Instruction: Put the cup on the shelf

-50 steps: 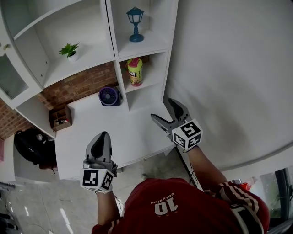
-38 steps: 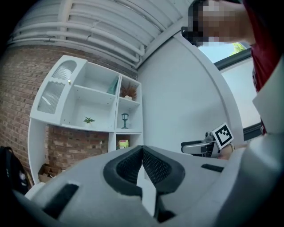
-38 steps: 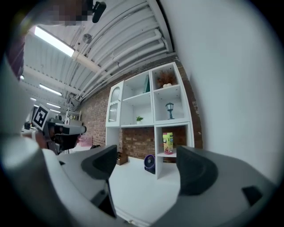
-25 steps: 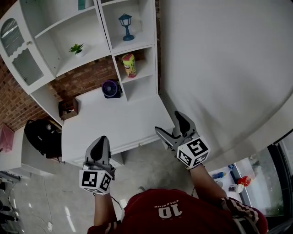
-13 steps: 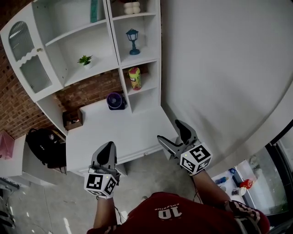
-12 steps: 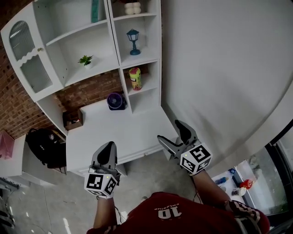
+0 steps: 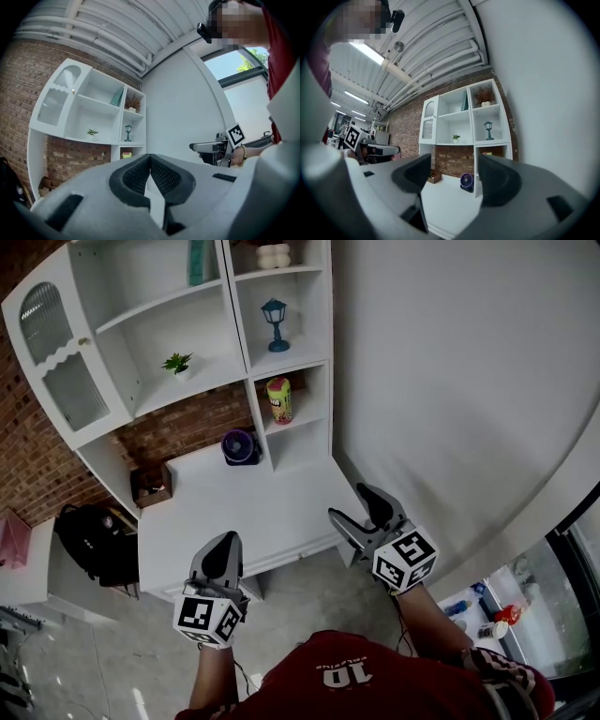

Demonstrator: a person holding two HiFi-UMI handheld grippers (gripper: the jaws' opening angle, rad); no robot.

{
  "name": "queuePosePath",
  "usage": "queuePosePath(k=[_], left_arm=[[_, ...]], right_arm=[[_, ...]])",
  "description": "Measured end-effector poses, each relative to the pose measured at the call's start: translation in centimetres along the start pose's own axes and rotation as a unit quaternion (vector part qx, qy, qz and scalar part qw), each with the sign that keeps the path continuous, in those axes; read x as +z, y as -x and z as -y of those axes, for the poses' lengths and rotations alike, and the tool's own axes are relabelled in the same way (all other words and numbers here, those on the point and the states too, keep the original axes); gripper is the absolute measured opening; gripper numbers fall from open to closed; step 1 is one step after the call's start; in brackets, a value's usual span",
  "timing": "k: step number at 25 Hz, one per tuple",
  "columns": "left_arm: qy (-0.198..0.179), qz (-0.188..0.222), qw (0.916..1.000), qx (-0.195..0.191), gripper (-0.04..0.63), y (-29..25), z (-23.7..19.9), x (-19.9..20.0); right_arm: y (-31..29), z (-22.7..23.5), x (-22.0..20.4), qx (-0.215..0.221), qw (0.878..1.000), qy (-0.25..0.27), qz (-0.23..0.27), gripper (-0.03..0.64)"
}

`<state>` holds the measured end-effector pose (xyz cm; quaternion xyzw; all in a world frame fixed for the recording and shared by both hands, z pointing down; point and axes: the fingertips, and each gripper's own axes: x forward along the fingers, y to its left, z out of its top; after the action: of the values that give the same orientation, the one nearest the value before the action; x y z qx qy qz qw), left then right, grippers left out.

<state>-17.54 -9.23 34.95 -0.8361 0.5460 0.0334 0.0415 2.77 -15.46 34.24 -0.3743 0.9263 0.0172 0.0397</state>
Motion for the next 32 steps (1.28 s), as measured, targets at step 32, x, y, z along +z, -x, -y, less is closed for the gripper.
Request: queuePosePath(k=[32], left_arm=[[0.007, 0.015, 0.9990, 0.042, -0.006, 2.5, -1.1, 0.1]], right_arm=[[1.1, 0.7, -0.4, -0.020, 1.000, -0.004, 0.019, 0.033]])
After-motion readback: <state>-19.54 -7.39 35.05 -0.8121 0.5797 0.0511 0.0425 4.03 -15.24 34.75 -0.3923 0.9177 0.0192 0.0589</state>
